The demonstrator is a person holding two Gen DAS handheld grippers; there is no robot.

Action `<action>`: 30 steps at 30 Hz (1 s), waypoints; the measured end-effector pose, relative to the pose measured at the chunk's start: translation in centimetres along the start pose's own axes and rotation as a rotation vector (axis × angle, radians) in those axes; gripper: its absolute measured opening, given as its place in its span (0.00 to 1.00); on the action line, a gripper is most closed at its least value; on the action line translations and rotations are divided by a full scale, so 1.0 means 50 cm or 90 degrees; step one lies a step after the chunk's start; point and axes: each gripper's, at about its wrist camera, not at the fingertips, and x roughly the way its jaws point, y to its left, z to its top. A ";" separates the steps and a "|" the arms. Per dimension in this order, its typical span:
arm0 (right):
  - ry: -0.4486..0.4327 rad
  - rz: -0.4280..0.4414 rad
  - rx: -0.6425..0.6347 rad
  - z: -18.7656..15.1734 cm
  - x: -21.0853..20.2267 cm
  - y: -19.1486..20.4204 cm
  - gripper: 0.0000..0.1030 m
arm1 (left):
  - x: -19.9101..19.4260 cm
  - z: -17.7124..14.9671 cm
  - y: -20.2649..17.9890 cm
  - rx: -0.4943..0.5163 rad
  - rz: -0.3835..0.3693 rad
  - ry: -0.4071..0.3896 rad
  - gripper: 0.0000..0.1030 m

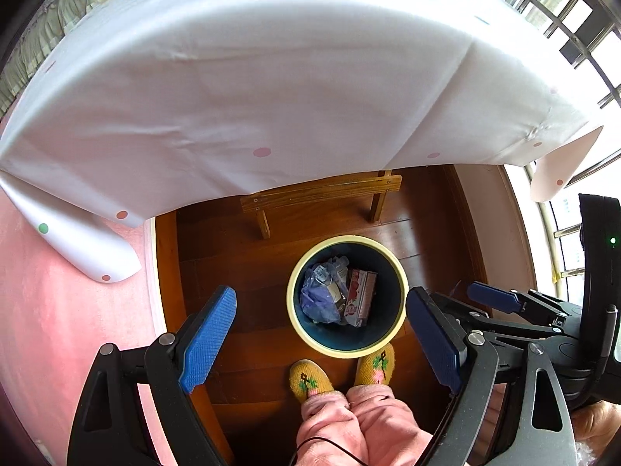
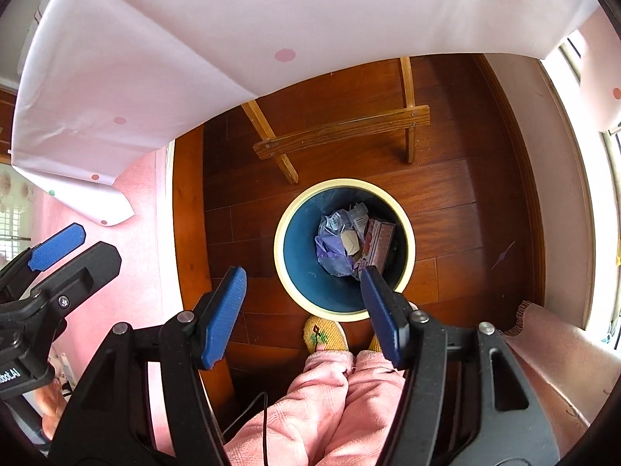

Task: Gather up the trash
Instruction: 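Raise both empty tools back over the table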

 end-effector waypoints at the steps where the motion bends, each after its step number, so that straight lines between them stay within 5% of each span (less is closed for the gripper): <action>1: -0.005 0.000 0.005 -0.002 -0.018 -0.001 0.57 | -0.017 0.003 -0.002 0.001 -0.001 -0.005 0.88; 18: -0.126 0.012 0.029 0.000 -0.369 0.074 0.59 | -0.390 0.054 -0.030 0.063 -0.018 -0.139 0.88; 30: -0.244 0.011 0.056 0.076 -0.571 0.090 0.59 | -0.543 0.144 -0.046 0.113 -0.037 -0.227 0.88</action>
